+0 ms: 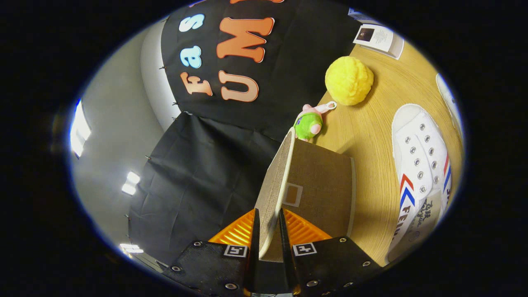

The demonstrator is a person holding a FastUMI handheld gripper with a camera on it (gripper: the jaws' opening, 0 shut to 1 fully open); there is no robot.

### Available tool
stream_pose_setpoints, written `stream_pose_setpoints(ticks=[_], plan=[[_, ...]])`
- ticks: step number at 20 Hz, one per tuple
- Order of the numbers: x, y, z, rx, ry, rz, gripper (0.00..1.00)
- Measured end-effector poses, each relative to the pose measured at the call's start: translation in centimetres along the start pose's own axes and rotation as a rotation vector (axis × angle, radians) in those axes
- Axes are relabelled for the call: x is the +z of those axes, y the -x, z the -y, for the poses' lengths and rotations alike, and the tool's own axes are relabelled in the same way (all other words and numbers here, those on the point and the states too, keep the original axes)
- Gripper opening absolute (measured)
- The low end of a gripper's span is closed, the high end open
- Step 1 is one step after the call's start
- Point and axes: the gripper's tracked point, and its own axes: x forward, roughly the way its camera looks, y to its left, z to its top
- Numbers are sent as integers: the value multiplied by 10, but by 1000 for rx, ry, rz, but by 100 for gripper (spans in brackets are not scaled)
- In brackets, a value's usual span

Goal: Open the storage box then place both shoes into the box .Put the left shoe in first, then the right shoe, with the right side of both shoes facing outward in a uniform manner.

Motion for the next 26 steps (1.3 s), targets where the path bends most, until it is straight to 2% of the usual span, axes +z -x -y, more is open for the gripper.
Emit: stream_pose_setpoints(ticks=[2,3,4,10,15,19,24,26], plan=[[-9,-3,-5,-12,39,-39,25],[-9,-3,-6,-28,60,-43,19],[-9,-3,-13,-26,75,-41,9],[9,-10,-86,28,174,-7,10],[2,-41,-141,38,275,-31,10],[-18,-83,-175,18,361,-79,11],[-56,-133,-204,7,412,-113,11],[-73,-156,-208,10,432,-134,15]])
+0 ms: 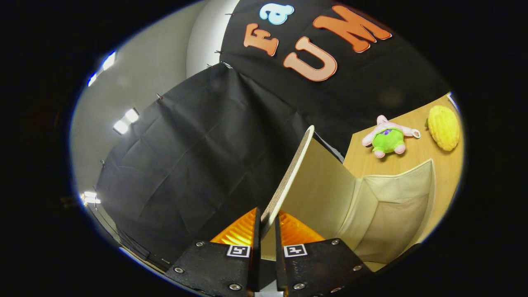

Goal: Open the storage box then place both shoes into the box .Put the left shoe in first, then the right shoe, with the right side of both shoes facing outward in a uniform manner.

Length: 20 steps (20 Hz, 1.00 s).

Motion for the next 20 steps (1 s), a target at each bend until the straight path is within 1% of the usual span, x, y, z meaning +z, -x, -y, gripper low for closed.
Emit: stream_pose_setpoints(ticks=[3,4,5,6,7,8,9,10,12,14,17,20], plan=[[-15,-31,0,-13,36,-29,23],[-21,-37,3,-26,47,-41,31],[-26,-43,7,-39,58,-57,35],[-33,-47,11,-55,71,-76,46],[-39,-49,16,-67,84,-100,53],[-43,-49,18,-78,101,-117,66],[-42,-44,21,-90,118,-117,72],[-38,-38,24,-105,140,-104,83],[-29,-20,37,-150,195,-67,91],[-16,6,57,-238,277,-30,96],[-2,55,97,-384,385,9,97],[-1,101,135,-490,405,-5,98]])
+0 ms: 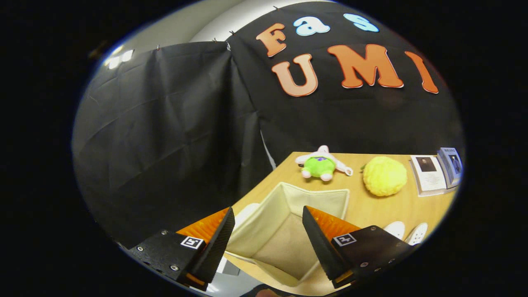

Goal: Open the storage box then place both shoes into the box .Put the left shoe in first, then the right shoe, with the right side of both shoes facing outward in a uniform manner.

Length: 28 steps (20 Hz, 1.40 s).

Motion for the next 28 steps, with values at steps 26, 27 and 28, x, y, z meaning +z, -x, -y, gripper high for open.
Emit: stream_pose_setpoints(ticks=[26,27,28], plan=[[-192,28,247,-403,-157,-438,61],[-193,24,243,-380,-175,-436,60],[-193,21,241,-371,-198,-434,55]])
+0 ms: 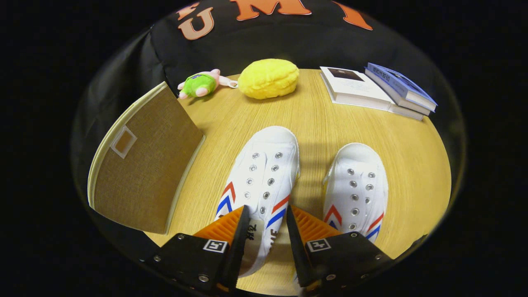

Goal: Open the storage box then place both shoes into the box .Put the left shoe in first, then the right shoe, with the right side of both shoes facing outward in a uniform manner.

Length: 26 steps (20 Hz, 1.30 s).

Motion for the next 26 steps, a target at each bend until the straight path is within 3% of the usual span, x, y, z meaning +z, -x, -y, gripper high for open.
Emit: stream_pose_setpoints(ticks=[3,4,8,15,26], plan=[[0,3,4,26,-79,2,37],[1,3,3,47,-104,7,25],[3,6,4,86,-212,13,9],[29,35,-20,140,-247,70,6],[107,109,-107,257,-149,238,5]])
